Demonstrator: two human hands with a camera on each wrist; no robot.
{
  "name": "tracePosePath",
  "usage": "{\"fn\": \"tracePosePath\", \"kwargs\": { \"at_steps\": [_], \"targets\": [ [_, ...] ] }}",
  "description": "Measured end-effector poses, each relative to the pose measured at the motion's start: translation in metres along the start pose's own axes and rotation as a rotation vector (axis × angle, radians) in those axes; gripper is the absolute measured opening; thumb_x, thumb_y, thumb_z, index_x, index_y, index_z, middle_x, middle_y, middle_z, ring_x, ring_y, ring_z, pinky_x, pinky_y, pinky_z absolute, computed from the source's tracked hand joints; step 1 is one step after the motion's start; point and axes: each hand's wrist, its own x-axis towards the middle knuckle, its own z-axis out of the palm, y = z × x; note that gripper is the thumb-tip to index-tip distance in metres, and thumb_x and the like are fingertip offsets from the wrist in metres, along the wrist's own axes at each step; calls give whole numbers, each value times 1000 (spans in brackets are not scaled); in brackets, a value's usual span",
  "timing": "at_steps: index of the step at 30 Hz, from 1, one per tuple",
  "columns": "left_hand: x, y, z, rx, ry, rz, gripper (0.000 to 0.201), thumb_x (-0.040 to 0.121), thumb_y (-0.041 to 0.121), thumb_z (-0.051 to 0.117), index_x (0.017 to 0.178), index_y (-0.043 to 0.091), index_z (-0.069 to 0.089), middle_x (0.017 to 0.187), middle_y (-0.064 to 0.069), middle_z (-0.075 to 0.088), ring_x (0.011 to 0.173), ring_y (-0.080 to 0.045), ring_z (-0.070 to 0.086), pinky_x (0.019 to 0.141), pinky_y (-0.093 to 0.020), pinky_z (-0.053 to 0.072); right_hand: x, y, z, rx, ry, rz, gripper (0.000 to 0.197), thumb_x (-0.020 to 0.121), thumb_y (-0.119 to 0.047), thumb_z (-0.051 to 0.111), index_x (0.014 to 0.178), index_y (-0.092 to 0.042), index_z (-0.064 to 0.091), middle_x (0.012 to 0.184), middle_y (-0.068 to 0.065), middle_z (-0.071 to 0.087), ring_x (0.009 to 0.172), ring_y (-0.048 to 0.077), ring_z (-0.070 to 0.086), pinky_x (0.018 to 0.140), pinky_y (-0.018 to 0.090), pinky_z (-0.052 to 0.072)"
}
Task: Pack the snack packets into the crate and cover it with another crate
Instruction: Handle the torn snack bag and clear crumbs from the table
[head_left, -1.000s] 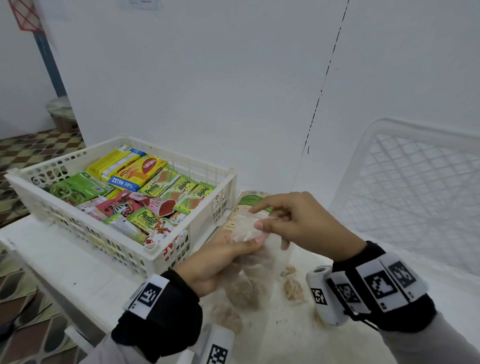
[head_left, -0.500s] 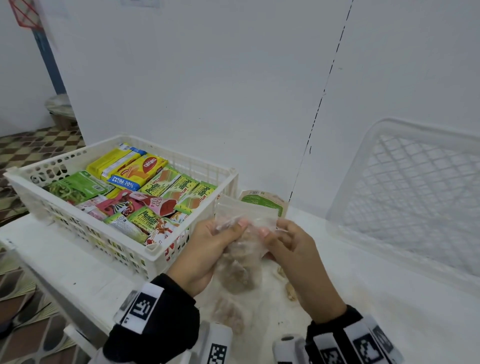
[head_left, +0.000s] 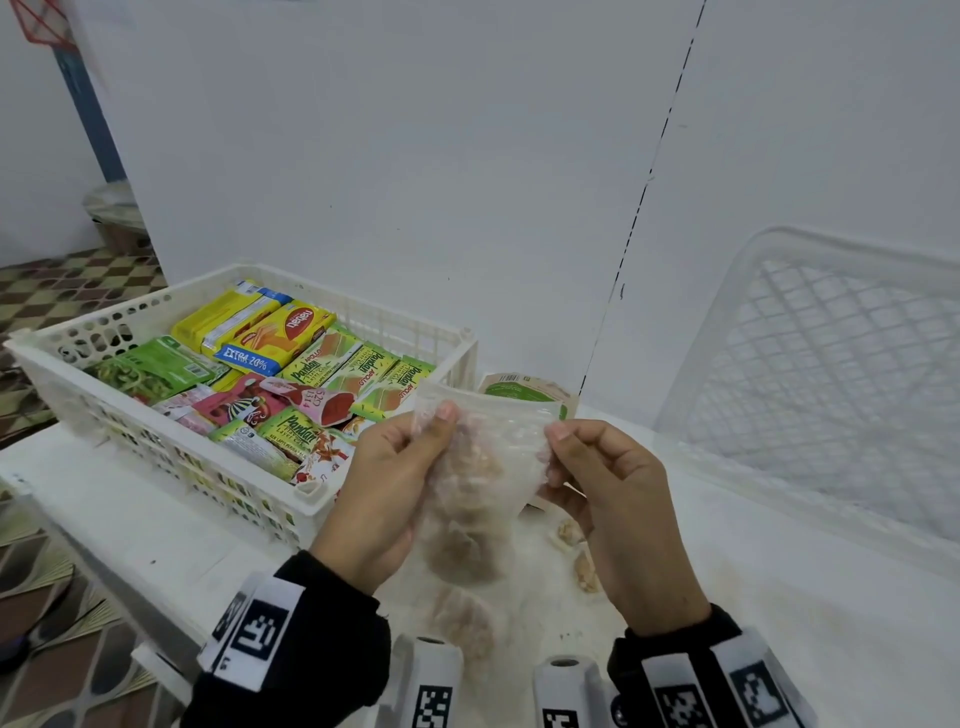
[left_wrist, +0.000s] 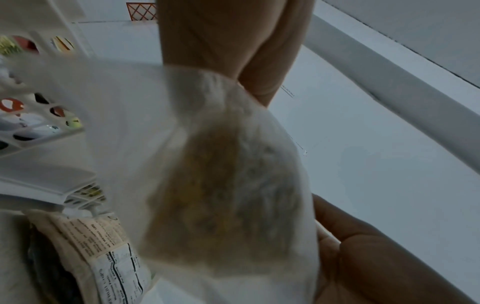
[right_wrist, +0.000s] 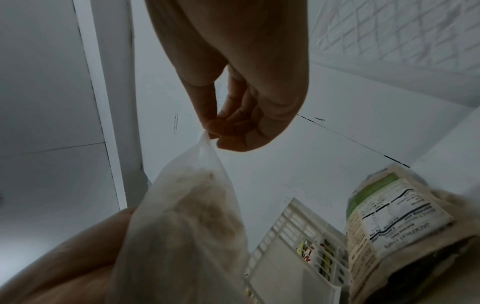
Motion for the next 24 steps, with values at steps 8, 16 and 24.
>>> {"fn": "tracePosePath", "kwargs": {
  "at_steps": [8, 16, 24],
  "targets": [
    [-1, -2, -1, -28, 73, 40, 19, 91, 9, 51, 76, 1, 61, 59, -2, 65, 52, -7, 62, 53, -17, 52, 2, 1, 0, -106, 11, -30, 10, 83, -10, 66, 81, -1, 67, 64, 6, 60, 54, 10, 52, 52, 22, 48],
    [-2, -9, -5, -59, 128, 14, 16, 90, 7, 51, 81, 0, 62, 62, -5, 69, 54, -9, 65, 53, -18, 54, 7, 5, -1, -135, 70, -79, 11, 84, -2, 62, 75, 2, 67, 56, 5, 58, 52, 9, 53, 58, 19, 51],
    [-1, -6, -5, -45, 139, 23, 17, 92, 6, 50, 79, -1, 58, 57, -4, 67, 48, -9, 62, 47, -18, 51, 11, 6, -1, -150, -23, -68, 7, 80, -4, 69, 77, 2, 69, 59, -1, 63, 53, 3, 54, 55, 12, 46]
  ]
}}
